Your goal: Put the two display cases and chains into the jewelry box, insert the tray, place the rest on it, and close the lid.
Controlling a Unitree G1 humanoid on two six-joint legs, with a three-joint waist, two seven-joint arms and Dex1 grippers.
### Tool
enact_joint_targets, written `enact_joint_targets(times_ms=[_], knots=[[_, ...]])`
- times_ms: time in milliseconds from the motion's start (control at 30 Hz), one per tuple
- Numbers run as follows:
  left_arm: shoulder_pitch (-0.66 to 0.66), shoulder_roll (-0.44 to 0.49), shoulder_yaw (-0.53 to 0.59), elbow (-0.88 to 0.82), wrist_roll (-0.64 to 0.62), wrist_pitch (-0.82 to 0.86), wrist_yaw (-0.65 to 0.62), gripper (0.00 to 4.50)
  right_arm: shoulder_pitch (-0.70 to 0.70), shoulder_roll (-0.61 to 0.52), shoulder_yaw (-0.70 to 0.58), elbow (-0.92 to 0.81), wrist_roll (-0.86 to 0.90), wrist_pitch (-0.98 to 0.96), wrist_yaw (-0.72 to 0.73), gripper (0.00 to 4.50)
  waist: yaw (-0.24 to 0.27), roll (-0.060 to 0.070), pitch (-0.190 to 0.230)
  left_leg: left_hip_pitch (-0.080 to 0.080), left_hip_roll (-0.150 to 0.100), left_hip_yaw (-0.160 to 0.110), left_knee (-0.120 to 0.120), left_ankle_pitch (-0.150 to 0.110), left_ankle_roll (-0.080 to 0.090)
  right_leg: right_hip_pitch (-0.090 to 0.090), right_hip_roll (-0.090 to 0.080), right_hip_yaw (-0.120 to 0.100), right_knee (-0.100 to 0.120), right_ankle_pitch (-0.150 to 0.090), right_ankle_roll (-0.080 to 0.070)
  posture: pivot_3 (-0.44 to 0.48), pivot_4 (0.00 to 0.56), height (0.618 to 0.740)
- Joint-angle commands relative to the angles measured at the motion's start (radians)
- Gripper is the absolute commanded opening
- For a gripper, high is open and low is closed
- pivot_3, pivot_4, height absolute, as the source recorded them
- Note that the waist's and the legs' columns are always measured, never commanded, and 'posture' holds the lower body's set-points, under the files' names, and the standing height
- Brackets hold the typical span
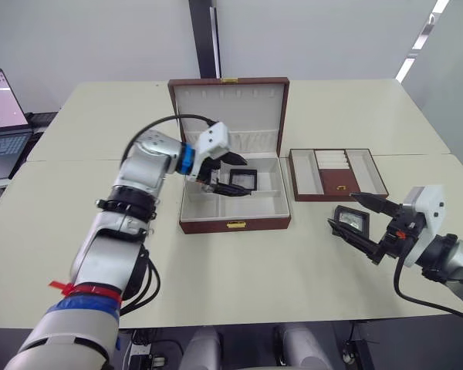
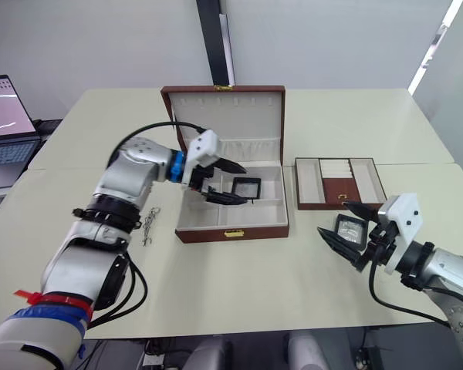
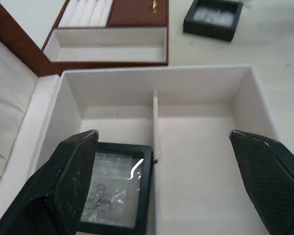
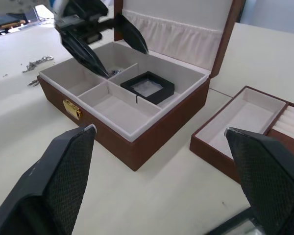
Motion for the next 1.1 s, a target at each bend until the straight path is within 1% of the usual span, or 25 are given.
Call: enact_joint_targets(times_ms=[33,133,267,433,533,667,800,933,1100], knots=[[0.086,0.093,0.090,-0.254,-0.103,0.184,0.009,4.42,0.013,-0.024,-0.074,0.064,0.000,-0.037,0.060,4.50,-0.005,0.000,0.000,0.000,0.000,0.000,0.000,0.000,0.000,0.000,0.000,0.000,0.000,0.000,0.000,0.000,0.150,0.740],[0.200,0.178,0.167,-0.407,-0.151,0.309,0.073,4.42,0.009,-0.038,-0.109,0.162,-0.017,-0.066,0.102,4.50,-0.008,0.000,0.000,0.001,0.000,0.000,0.000,0.000,0.000,0.000,0.000,0.001,0.001,0.000,0.000,0.000,0.150,0.740],[0.359,0.276,0.311,-0.568,-0.232,0.457,0.172,4.42,-0.001,-0.046,-0.148,0.317,-0.060,-0.118,0.136,4.50,-0.008,0.001,0.000,0.003,0.000,0.000,-0.001,0.000,0.000,0.002,0.000,0.001,0.001,0.000,0.000,0.000,0.150,0.740],[0.557,0.358,0.503,-0.677,-0.278,0.546,0.305,4.42,-0.021,-0.042,-0.174,0.491,-0.120,-0.191,0.154,4.50,-0.004,0.001,0.000,0.003,0.001,0.001,-0.001,0.000,0.000,0.002,0.000,0.001,0.000,0.000,0.000,0.000,0.150,0.740],[0.673,0.382,0.625,-0.714,-0.279,0.558,0.395,4.42,-0.050,-0.031,-0.173,0.598,-0.171,-0.255,0.142,4.50,-0.005,0.001,0.000,0.004,0.001,0.002,-0.003,0.000,0.000,0.002,-0.001,0.002,0.000,0.000,0.000,0.000,0.150,0.740],[0.789,0.370,0.753,-0.737,-0.282,0.551,0.497,4.42,-0.089,-0.011,-0.168,0.704,-0.221,-0.333,0.122,4.50,-0.003,0.001,0.000,0.005,0.001,0.002,-0.003,0.000,0.000,0.002,-0.001,0.002,0.000,0.000,-0.001,0.000,0.150,0.740],[0.900,0.321,0.810,-0.683,-0.223,0.430,0.622,4.42,-0.127,0.012,-0.176,0.790,-0.250,-0.389,0.089,4.50,-0.001,0.001,-0.001,0.006,0.001,0.003,-0.004,0.000,0.000,0.002,-0.002,0.003,-0.001,0.000,-0.001,0.000,0.150,0.740],[0.935,0.245,0.861,-0.590,-0.172,0.282,0.796,4.42,-0.149,0.020,-0.163,0.877,-0.283,-0.452,0.082,4.50,0.006,0.001,-0.001,0.006,0.000,0.004,-0.003,0.000,0.000,0.003,-0.003,0.003,-0.001,0.001,-0.002,0.000,0.150,0.740],[0.957,0.200,0.878,-0.483,-0.128,0.134,0.951,4.42,-0.154,0.037,-0.171,0.923,-0.300,-0.507,0.054,4.50,0.010,0.001,-0.001,0.006,0.000,0.004,-0.004,0.000,0.000,0.003,-0.003,0.003,-0.002,0.001,-0.002,0.000,0.150,0.740]])
